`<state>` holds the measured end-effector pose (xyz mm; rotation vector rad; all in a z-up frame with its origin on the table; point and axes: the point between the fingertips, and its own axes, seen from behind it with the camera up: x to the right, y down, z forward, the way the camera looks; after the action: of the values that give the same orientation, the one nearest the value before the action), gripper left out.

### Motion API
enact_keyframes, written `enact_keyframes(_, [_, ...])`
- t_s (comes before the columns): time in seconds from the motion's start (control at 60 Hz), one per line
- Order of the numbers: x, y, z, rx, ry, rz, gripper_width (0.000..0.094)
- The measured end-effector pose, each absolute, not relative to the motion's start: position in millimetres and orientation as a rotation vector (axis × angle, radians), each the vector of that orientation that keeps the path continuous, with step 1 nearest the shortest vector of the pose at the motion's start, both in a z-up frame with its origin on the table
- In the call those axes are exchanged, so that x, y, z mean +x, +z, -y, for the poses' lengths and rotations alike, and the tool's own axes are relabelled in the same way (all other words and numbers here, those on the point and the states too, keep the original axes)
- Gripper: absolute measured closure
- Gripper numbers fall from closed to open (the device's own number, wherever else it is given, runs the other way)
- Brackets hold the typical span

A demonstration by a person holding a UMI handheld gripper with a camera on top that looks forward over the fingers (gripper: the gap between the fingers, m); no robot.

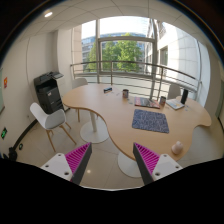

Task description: Arrange mouse

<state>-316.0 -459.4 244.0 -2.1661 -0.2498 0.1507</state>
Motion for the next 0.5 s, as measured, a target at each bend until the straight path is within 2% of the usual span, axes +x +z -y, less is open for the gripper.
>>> enact_keyframes(0.117, [-295, 226, 462, -2.206, 0.128, 0.210, 0.0086])
enact_keyframes(0.267, [-229, 159, 456, -2.259, 0.055, 0.161, 0.0086])
enact_keyframes(0.5, [-77, 66, 431, -2.321, -0.066, 0.034, 0.0083])
